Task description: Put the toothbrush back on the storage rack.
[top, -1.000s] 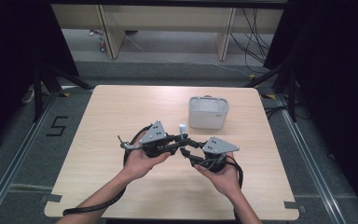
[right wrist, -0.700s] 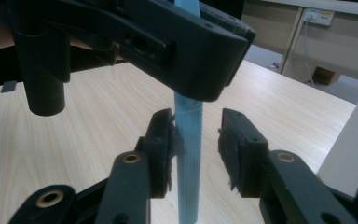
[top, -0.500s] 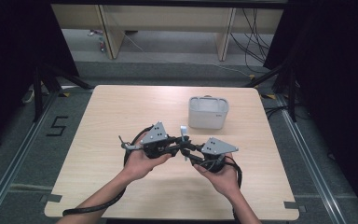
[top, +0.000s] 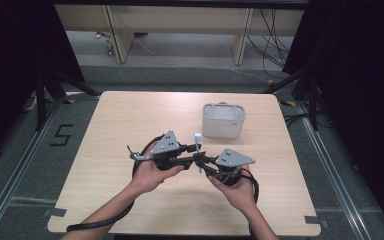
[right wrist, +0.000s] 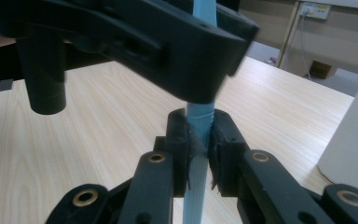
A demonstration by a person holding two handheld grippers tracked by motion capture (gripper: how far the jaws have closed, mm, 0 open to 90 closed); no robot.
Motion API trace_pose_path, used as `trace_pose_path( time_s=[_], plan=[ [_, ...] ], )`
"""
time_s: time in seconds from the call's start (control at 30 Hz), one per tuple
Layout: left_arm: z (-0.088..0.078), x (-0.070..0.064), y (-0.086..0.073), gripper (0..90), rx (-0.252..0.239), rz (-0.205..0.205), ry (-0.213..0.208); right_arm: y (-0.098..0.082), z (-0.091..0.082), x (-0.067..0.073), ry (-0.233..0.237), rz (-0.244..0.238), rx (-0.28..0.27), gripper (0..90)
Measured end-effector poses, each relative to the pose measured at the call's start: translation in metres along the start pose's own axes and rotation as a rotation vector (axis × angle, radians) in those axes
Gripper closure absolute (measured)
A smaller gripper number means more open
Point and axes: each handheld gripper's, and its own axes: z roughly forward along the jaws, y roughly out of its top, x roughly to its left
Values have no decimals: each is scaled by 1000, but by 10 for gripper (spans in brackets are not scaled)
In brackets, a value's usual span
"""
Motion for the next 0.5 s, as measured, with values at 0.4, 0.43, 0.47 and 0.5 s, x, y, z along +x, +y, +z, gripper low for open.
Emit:
trace_pose_path(
  time_s=[0.4,0.43,0.47,0.5],
  plan=[
    [-23,2,-5,401,5,44,83,1,-6,-8,-60,46,2,794],
    [-25,3,-6,391,5,45,91,1,-6,-9,-67,43,-7,795],
    [-28,4,-7,385,6,43,99,1,-7,-11,-81,14,-19,795],
    [-30,5,-8,378,7,44,106,1,-7,-11,-85,37,-26,795]
  ],
)
